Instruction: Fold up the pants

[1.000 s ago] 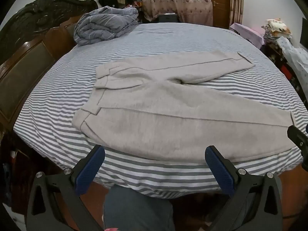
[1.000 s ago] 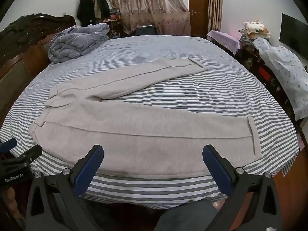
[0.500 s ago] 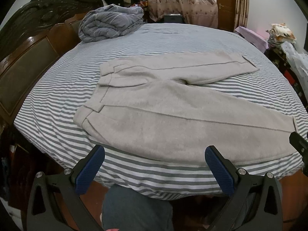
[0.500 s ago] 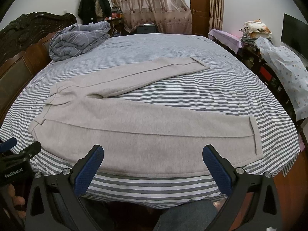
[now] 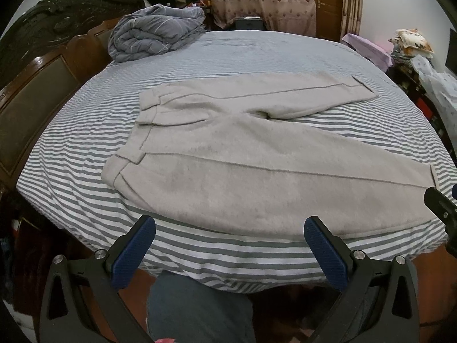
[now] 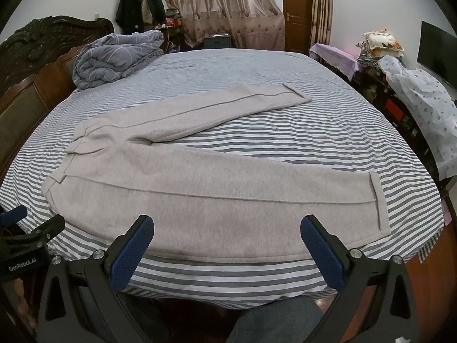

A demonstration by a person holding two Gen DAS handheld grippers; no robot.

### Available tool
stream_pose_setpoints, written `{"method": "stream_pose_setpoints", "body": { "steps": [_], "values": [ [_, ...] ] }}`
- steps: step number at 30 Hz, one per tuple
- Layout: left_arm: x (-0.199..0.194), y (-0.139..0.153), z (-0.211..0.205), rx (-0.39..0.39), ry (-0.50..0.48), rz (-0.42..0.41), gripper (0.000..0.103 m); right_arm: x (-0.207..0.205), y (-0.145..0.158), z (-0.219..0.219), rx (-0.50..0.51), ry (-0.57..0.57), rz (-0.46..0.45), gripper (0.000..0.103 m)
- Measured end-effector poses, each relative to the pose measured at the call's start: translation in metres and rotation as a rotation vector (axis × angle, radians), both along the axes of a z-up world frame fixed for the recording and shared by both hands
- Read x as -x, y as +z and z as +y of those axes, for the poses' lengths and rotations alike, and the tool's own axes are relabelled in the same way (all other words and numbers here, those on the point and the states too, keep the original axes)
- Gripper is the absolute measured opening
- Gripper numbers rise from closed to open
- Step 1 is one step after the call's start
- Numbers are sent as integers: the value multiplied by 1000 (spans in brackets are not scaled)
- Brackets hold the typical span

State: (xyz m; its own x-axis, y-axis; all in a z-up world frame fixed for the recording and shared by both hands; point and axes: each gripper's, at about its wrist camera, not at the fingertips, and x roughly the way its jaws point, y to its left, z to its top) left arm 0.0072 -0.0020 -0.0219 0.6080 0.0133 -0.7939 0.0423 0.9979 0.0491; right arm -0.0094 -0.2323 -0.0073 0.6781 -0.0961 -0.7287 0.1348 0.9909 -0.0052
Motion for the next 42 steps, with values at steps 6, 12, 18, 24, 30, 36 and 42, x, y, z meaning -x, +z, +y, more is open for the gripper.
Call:
{"method": "stream_pose_setpoints", "body": {
  "steps": [6, 12, 18, 24, 30, 36, 42],
  "values": [
    [0, -2, 0, -14, 13, 4, 103, 3, -7, 0, -1, 11, 7, 102],
    [-1, -5, 2, -16, 23, 12, 103, 2, -9, 0, 0, 16, 16, 102],
    [-1, -9, 3, -13, 29, 30, 103, 1, -12, 5, 4, 24, 27, 101],
    [-1, -11, 4, -11, 32, 46, 103, -2, -14, 7, 6, 24, 41, 101],
    [-2, -15, 4, -11, 36, 62, 103, -2, -15, 6, 7, 22, 58, 101],
    [-2, -17, 4, -10, 36, 78, 103, -2, -16, 7, 5, 23, 63, 101],
    [-4, -17, 4, -12, 38, 85, 103, -3, -17, 4, 6, 22, 68, 101]
  ]
}}
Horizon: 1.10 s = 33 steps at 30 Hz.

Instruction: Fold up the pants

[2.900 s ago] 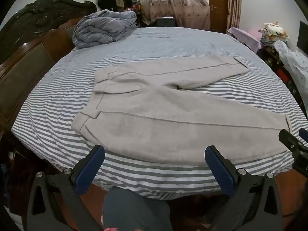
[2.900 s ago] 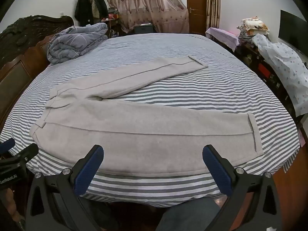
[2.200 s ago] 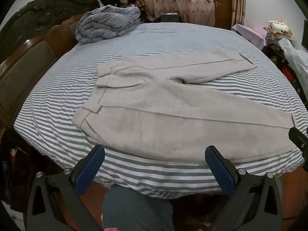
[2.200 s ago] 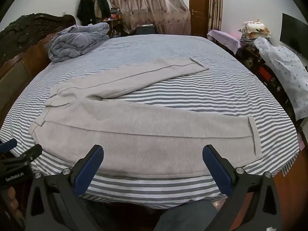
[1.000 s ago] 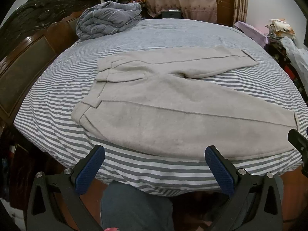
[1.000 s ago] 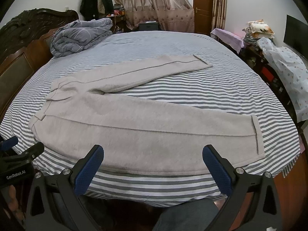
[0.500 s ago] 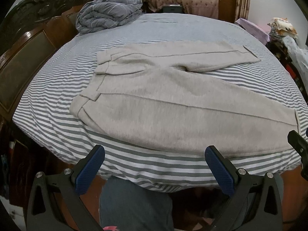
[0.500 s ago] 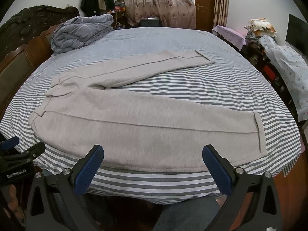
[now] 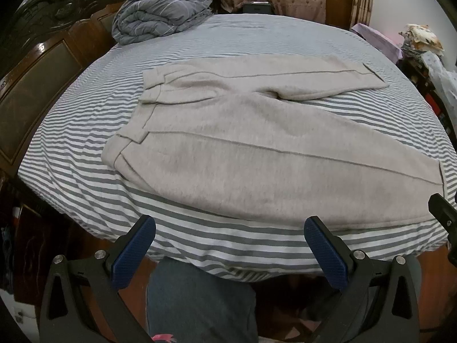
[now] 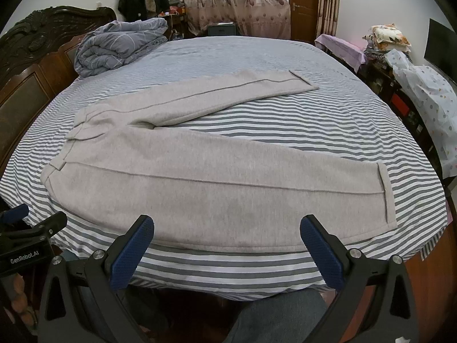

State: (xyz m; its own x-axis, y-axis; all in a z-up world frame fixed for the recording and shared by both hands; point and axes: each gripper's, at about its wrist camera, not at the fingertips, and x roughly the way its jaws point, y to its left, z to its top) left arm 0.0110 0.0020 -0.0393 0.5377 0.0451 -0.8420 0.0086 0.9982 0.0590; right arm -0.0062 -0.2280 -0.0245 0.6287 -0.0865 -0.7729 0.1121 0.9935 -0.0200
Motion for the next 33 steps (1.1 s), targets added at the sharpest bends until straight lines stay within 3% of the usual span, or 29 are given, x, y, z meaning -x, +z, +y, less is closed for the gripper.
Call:
{"method": "stream_pose_setpoints", "body": {
  "steps": [33],
  "values": [
    [-4, -7, 7, 19, 13, 18, 103, -7, -7, 4, 11, 10, 23, 101]
  ]
}}
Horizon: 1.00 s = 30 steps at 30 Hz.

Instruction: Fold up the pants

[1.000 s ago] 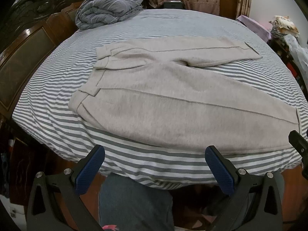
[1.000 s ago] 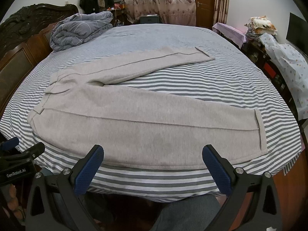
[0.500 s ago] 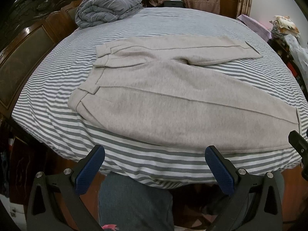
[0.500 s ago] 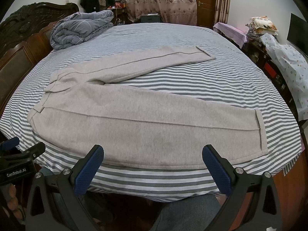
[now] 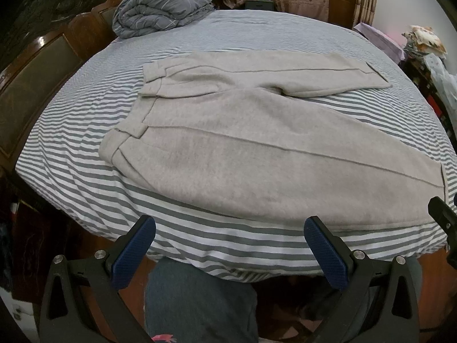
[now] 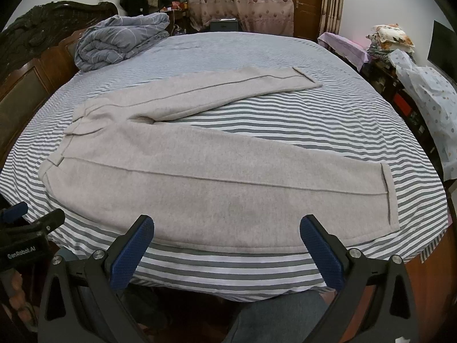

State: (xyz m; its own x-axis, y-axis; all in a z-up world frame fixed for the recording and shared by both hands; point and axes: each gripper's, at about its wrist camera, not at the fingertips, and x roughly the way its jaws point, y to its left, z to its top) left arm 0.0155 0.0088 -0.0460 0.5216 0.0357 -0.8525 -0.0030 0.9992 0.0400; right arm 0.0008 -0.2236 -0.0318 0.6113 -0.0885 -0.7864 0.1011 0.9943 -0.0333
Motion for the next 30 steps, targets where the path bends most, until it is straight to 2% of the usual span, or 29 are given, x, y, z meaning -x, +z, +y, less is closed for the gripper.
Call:
{"method": "stream_pose_setpoints", "body": {
  "steps": [5, 10, 18, 26, 30],
  "values": [
    [-8, -4, 9, 13, 19, -5, 103, -10, -5, 1, -16, 17, 8, 101],
    [-22, -7, 24, -23, 64, -15, 103, -28, -13, -3, -50, 32, 34, 100],
    [-54, -11, 72, 18, 133, -4, 103, -62, -26, -1, -147, 72, 76, 100],
    [-112, 6, 141, 25, 212, -84, 102, -112, -38, 13, -153, 118, 113, 90],
    [-154, 13, 176, 59, 236, -97, 97, -145, -41, 20, -136, 137, 116, 90]
  ]
}}
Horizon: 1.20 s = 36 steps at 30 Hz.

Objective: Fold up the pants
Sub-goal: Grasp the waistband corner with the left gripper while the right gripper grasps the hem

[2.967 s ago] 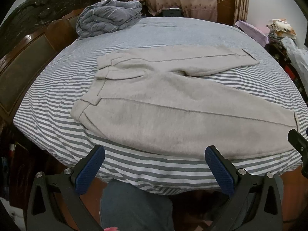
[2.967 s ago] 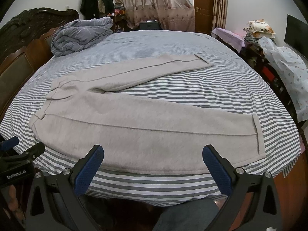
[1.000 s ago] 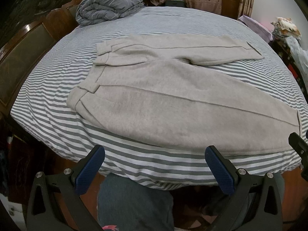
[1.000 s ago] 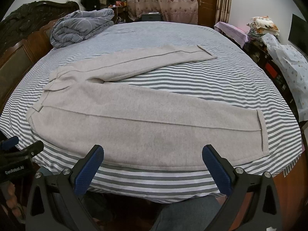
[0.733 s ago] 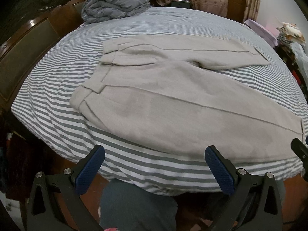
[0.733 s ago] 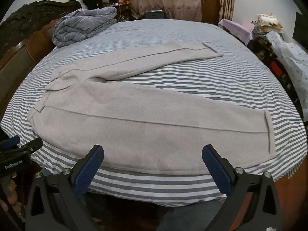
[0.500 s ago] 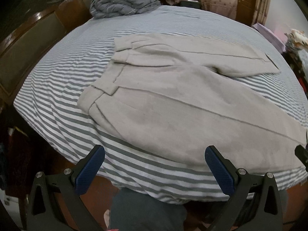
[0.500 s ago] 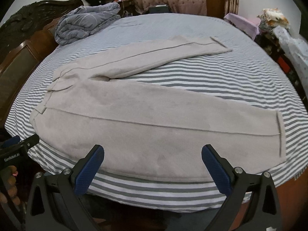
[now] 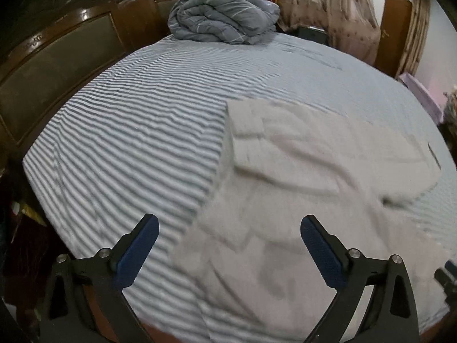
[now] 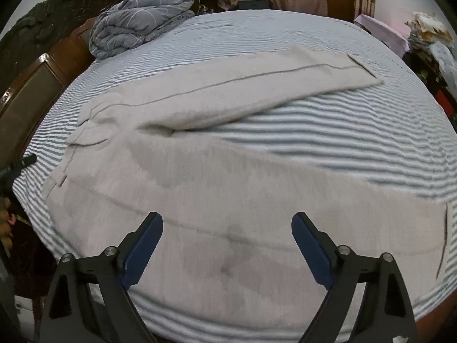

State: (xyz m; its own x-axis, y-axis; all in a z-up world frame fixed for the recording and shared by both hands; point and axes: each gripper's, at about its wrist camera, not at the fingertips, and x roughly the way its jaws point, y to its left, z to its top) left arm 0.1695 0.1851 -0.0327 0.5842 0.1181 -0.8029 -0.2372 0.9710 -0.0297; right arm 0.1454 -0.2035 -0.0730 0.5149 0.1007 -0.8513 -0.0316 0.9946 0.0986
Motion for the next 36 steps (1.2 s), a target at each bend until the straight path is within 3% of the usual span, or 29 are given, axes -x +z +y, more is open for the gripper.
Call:
{"method": "stream_pose_setpoints", "body": {
  "steps": [6, 10, 15, 21, 26, 30, 34, 36],
  "values": [
    [-68, 2, 36, 67, 7, 4, 86, -62, 6, -1, -44, 33, -19, 86],
    [-108, -6, 50, 131, -22, 20, 82, -102, 14, 2, -4, 60, -37, 83],
    [-155, -35, 79, 323, 12, 63, 54, -136, 19, 12, 26, 100, -52, 83],
    [-186, -54, 93, 422, 14, 69, 51, -175, 4, 21, -3, 146, -7, 70],
    [-206, -65, 97, 458, 2, 62, 51, -199, -8, 30, 8, 174, 7, 69],
    [-213, -73, 99, 546, -11, 67, 38, -222, -11, 41, 47, 202, 3, 69],
    [-216, -76, 97, 537, -2, 58, 28, -247, -10, 46, 70, 248, -12, 69],
    [-219, -80, 101, 571, 21, 41, 22, -267, -11, 49, 82, 280, -13, 69]
  ]
}}
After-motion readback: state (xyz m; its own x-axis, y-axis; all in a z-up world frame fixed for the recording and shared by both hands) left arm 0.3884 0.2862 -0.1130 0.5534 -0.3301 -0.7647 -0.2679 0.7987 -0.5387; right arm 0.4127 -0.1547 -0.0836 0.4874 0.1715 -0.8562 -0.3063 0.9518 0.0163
